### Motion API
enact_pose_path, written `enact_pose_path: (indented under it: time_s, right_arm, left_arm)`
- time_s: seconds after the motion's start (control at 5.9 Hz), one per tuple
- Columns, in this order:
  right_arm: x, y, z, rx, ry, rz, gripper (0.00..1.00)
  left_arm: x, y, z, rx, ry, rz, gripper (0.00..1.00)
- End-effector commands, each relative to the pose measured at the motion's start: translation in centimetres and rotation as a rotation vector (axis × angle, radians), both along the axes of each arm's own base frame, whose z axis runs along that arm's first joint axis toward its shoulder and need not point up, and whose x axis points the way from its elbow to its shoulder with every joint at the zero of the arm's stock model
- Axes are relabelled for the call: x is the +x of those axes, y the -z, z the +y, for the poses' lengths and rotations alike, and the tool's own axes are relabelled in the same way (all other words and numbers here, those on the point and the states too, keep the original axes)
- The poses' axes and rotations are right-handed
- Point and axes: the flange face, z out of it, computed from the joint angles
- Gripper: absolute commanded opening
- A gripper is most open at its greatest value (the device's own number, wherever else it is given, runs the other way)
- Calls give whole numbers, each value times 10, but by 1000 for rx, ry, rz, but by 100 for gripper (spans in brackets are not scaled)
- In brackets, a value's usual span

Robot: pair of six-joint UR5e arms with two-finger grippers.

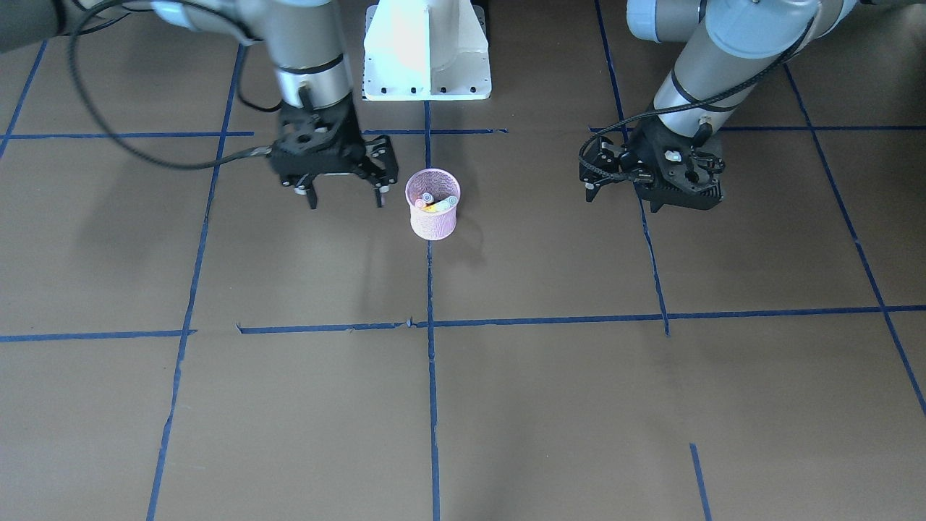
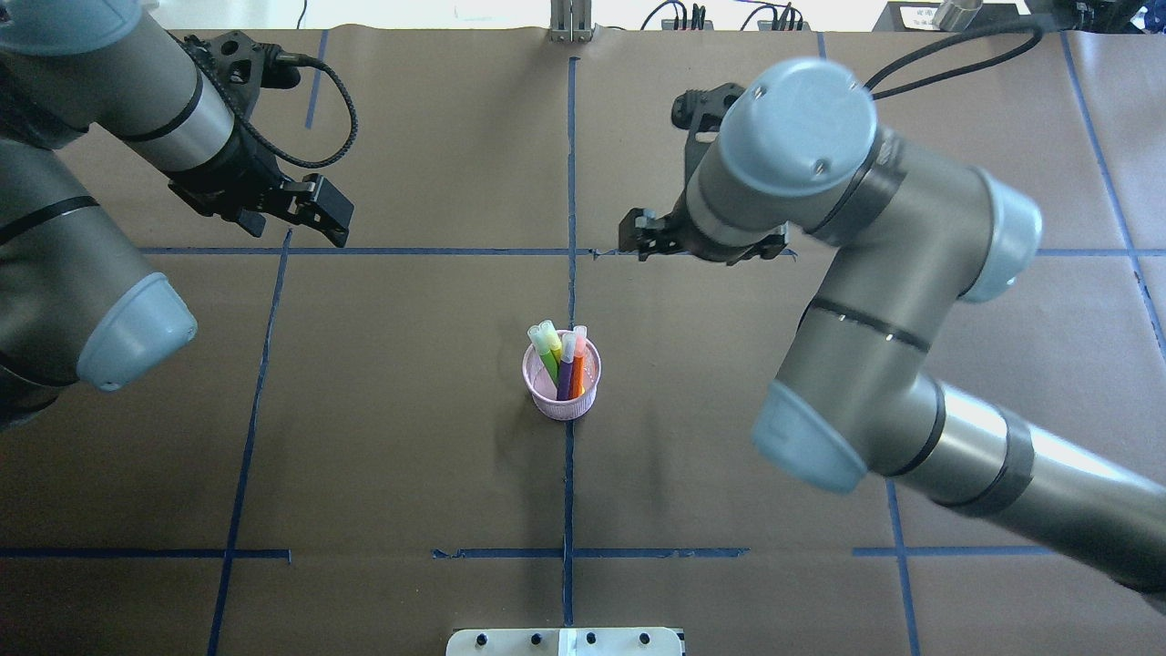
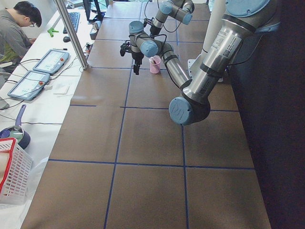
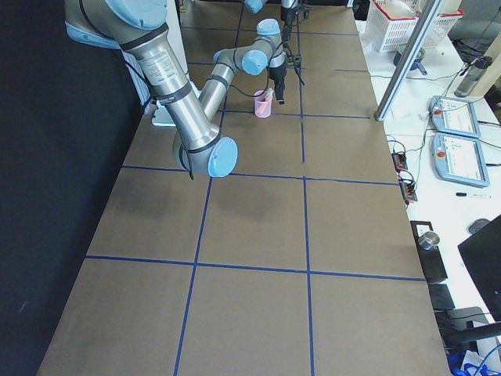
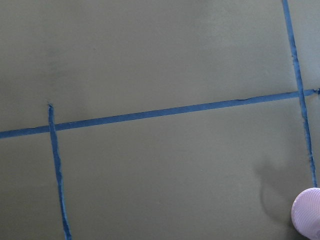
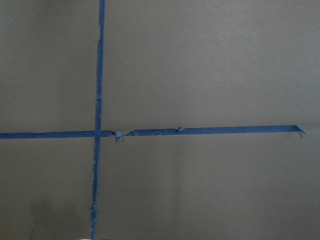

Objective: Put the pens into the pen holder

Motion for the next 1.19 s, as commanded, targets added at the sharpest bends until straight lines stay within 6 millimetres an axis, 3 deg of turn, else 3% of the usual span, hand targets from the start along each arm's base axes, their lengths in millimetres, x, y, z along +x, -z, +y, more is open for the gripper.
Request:
enact_pose_path:
  time_s: [0.0, 0.17, 0.34, 0.68, 0.85, 1.02]
  right_arm:
    - [102, -70, -55, 23, 152, 12, 100]
    - [158, -111, -73, 77, 200, 43, 100]
    - [209, -155, -78, 85, 227, 62, 100]
    - [330, -281, -51, 132, 335, 146, 100]
    - [377, -332, -27, 138, 380, 172, 100]
    - [423, -382, 5, 108, 387, 183, 100]
  left_arm:
    - [-54, -48, -20, 82, -43, -61, 100]
    - [-101, -80, -32, 103, -46, -87, 100]
    - [-151, -113, -38, 125, -72, -86, 100]
    - [-229, -197, -42, 82, -80, -114, 100]
    - [-276, -250, -34, 56, -83, -135, 100]
    - [-309, -286, -26, 15, -66, -116, 100]
